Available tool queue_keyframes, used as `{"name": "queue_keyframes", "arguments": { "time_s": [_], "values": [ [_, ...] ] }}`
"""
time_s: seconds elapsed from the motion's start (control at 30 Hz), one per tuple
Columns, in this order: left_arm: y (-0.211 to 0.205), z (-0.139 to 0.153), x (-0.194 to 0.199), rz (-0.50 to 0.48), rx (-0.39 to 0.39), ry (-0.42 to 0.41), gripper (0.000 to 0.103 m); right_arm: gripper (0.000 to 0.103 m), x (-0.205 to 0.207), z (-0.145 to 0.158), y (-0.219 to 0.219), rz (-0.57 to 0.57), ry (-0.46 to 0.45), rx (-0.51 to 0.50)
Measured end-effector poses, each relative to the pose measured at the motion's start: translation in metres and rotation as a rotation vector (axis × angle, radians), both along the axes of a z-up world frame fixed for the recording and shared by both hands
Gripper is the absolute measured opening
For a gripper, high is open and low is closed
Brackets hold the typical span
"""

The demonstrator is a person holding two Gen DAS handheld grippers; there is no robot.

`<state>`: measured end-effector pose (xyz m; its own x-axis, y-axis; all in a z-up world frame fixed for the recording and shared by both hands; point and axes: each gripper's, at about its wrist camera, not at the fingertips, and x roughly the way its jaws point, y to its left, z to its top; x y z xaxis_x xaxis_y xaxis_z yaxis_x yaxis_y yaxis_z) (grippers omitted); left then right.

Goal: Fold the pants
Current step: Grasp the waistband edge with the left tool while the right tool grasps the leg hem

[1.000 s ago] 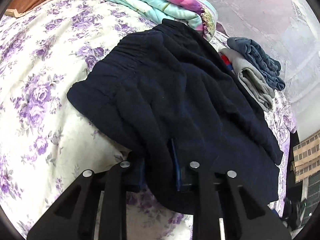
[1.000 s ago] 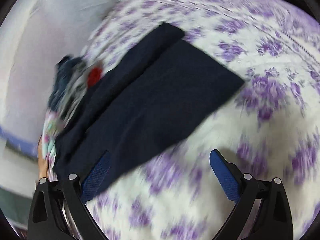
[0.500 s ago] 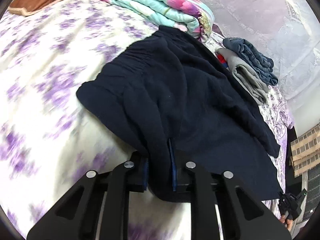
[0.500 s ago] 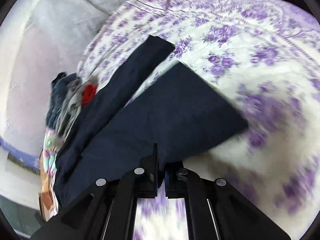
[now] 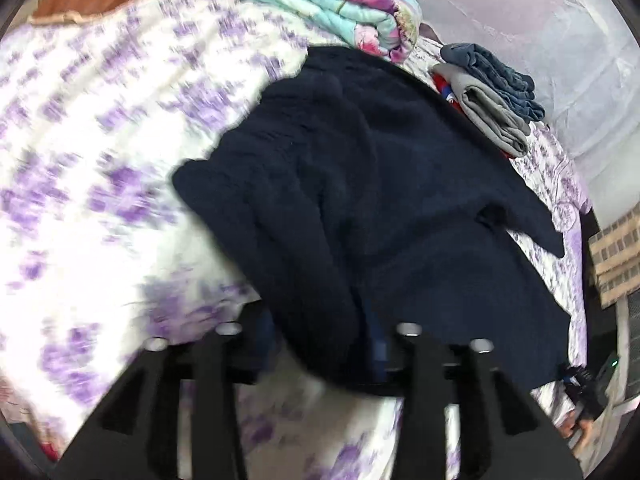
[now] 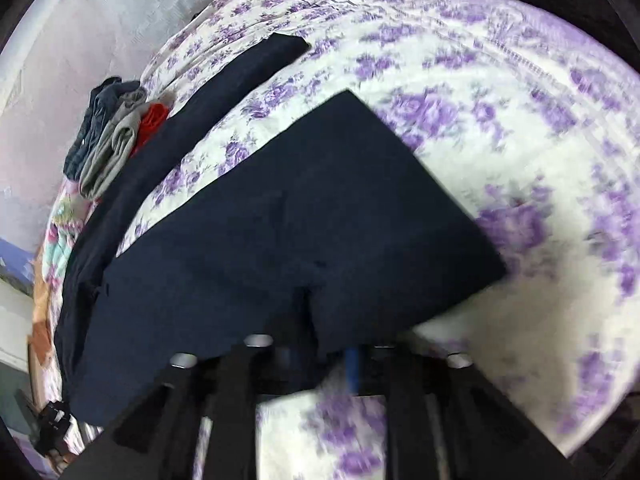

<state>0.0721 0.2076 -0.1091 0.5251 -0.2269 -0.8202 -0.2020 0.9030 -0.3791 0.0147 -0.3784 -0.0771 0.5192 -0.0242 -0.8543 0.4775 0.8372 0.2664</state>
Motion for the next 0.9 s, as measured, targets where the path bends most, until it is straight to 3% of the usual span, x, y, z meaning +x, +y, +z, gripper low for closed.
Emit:
{"name": "queue_keyframes", "arguments": {
  "time_s": [0.03, 0.1, 0.17, 0.3, 0.4, 0.43, 0.47, 0.5, 0.53, 0.6, 0.67, 0.7, 0.77, 0.9],
  "values": [
    [0.005, 0.014, -0.008, 0.013, 0.022, -0.030, 0.051, 0.067, -0.006, 0.012, -0.001, -0.023, -0.004, -0.063],
    [0.012, 0.034, -0.017, 0.040, 0.076, -0.069, 0.057, 0.068, -0.010, 0.039, -0.002, -0.059, -0.015, -0.182],
    [0.019, 0.055, -0.009, 0.054, 0.086, -0.106, 0.058, 0.068, 0.004, 0.064, -0.005, -0.038, -0.067, -0.205],
    [0.007, 0.085, 0.062, -0.036, 0.142, -0.153, 0.069, 0.068, 0.081, 0.087, -0.016, 0.081, -0.130, -0.124],
    [-0.009, 0.078, 0.128, -0.113, 0.131, -0.115, 0.069, 0.068, 0.164, 0.076, -0.037, 0.089, -0.140, -0.003],
    [-0.013, 0.068, 0.150, -0.133, 0.109, -0.083, 0.067, 0.068, 0.194, 0.066, -0.045, 0.087, -0.114, 0.025],
    [-0.015, 0.057, 0.171, -0.146, 0.103, -0.051, 0.056, 0.068, 0.218, 0.054, -0.050, 0.082, -0.079, 0.042],
    [-0.021, 0.042, 0.192, -0.162, 0.122, -0.007, 0.038, 0.068, 0.236, 0.044, -0.051, 0.072, -0.050, 0.049],
    [-0.020, 0.033, 0.198, -0.166, 0.131, 0.023, 0.032, 0.067, 0.257, 0.030, -0.057, 0.053, -0.014, 0.058],
    [-0.026, 0.005, 0.224, -0.175, 0.124, 0.108, 0.026, 0.062, 0.283, 0.006, -0.064, 0.024, 0.025, 0.086],
    [-0.032, -0.007, 0.229, -0.176, 0.133, 0.125, 0.026, 0.061, 0.301, -0.011, -0.070, 0.014, 0.033, 0.122],
    [-0.033, -0.009, 0.229, -0.179, 0.141, 0.120, 0.026, 0.057, 0.307, -0.018, -0.070, 0.007, 0.023, 0.128],
    [-0.033, -0.009, 0.230, -0.187, 0.152, 0.116, 0.025, 0.017, 0.307, -0.021, -0.066, 0.012, 0.003, 0.087],
    [-0.028, -0.009, 0.221, -0.186, 0.152, 0.108, 0.020, 0.011, 0.283, -0.007, -0.064, -0.018, -0.004, 0.095]
  ]
}}
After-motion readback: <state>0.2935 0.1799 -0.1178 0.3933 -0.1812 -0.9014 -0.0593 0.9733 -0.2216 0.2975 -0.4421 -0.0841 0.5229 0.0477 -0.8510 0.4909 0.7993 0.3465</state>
